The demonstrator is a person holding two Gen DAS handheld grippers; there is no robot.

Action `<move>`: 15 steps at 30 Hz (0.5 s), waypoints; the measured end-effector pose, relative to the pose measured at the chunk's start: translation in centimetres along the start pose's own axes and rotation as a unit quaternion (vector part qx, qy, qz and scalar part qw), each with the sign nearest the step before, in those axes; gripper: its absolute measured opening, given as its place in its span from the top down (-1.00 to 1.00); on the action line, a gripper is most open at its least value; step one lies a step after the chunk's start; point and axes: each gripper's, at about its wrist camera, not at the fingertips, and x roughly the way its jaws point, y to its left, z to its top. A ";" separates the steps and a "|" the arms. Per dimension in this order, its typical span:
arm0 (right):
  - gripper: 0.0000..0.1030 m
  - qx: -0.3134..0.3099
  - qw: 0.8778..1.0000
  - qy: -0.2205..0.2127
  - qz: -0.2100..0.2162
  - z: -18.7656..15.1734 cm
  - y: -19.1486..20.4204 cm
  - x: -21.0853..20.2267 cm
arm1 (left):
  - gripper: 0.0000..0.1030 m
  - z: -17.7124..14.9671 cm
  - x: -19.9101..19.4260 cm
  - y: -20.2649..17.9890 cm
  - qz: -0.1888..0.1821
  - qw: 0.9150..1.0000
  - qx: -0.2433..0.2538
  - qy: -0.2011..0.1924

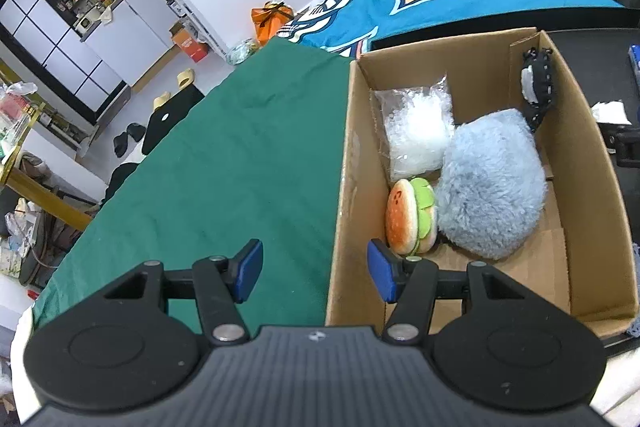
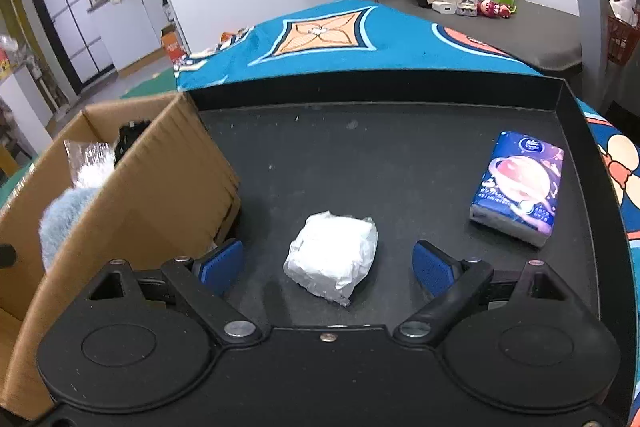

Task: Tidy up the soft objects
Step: 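Move the right gripper to the white wrapped packet and grasp it, then carry the white packet over the box and release it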

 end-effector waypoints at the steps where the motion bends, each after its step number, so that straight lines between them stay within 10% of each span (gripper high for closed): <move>1: -0.24 -0.007 1.000 0.004 -0.003 -0.1 0.2 0.1 | -0.09 0.0 0.0 0.0 0.001 1.000 0.000 0.002; 3: 0.08 -0.017 1.000 -0.001 -0.025 -0.3 0.4 -0.1 | -0.09 -0.1 0.1 0.0 0.001 1.000 0.000 0.005; 15: 0.09 -0.016 1.000 -0.016 -0.020 0.0 0.3 -3.0 | -0.09 -0.3 -0.5 0.6 0.002 1.000 -0.012 -0.002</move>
